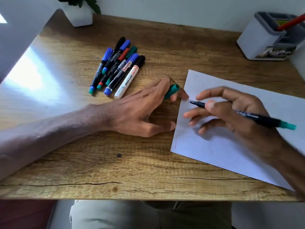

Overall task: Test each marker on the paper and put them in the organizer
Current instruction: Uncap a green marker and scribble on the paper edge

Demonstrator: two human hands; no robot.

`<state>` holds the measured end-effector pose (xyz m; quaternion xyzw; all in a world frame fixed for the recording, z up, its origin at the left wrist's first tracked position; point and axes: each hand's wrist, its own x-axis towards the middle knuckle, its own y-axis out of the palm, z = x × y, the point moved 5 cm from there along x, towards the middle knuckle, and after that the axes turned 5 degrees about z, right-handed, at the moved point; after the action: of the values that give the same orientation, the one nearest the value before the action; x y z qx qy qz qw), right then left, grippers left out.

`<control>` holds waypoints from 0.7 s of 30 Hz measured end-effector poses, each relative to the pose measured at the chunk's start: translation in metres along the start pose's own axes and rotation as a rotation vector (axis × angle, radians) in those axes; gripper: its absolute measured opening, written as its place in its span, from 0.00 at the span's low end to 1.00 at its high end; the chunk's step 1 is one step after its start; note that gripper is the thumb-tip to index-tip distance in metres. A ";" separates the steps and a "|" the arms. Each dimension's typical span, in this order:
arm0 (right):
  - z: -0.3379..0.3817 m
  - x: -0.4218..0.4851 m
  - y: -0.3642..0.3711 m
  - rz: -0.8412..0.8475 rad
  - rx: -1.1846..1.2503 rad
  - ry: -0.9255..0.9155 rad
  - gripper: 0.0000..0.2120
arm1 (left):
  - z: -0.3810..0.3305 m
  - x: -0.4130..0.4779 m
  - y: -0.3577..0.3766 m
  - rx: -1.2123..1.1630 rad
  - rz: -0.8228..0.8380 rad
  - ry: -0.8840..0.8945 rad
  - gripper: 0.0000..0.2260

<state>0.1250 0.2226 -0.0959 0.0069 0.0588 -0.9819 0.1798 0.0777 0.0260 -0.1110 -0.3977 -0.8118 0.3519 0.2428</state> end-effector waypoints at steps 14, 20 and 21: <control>0.001 -0.012 0.024 0.003 -0.223 -0.068 0.05 | -0.001 0.002 -0.002 0.016 -0.017 -0.034 0.19; 0.003 0.005 0.030 0.026 -0.381 -0.199 0.03 | -0.001 0.002 -0.002 0.011 -0.007 -0.044 0.19; 0.002 0.006 0.031 0.030 -0.393 -0.215 0.01 | -0.002 0.002 -0.002 0.005 -0.008 -0.049 0.19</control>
<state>0.1306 0.1919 -0.0971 -0.1319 0.2292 -0.9440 0.1973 0.0768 0.0269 -0.1079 -0.3851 -0.8182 0.3627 0.2252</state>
